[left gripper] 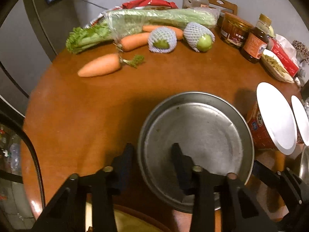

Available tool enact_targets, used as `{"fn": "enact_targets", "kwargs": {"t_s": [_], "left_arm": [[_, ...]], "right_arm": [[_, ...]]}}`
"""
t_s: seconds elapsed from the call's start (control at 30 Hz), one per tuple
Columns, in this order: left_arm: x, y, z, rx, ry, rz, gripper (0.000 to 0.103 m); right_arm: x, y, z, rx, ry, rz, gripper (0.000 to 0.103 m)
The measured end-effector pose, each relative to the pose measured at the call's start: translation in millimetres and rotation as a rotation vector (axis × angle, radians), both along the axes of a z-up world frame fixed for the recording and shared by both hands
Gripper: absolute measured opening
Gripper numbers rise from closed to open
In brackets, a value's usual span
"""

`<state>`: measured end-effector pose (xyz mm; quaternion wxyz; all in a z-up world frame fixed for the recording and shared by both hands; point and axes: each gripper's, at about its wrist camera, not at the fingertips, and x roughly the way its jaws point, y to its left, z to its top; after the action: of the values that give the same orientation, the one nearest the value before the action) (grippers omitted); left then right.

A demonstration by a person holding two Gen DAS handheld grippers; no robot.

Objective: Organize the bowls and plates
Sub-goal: 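Grasp the grey metal tray rim with the left tool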

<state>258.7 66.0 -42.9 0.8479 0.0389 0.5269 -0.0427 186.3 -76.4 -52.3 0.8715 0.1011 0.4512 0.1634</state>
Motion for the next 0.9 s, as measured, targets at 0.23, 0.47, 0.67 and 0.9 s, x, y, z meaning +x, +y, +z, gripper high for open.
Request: {"fn": "enact_targets", "kwargs": {"t_s": [0.23,0.47,0.67,0.9], "left_arm": [[-7,1,9,0.013,-0.033,-0.005,0.032],[-15,9,32,-0.017,-0.083,-0.001,0.032],[-26,17,59,-0.035,-0.141,0.006,0.032],[-44,27,83,-0.040,-0.196,0.025,0.032]], "right_arm": [[2,8,3,-0.007,-0.028,0.025,0.046],[-2,11,16,0.014,-0.058,0.018,0.047],[-7,15,36,0.023,-0.106,0.025,0.047],[-21,22,64,0.021,-0.171,0.047,0.047]]}}
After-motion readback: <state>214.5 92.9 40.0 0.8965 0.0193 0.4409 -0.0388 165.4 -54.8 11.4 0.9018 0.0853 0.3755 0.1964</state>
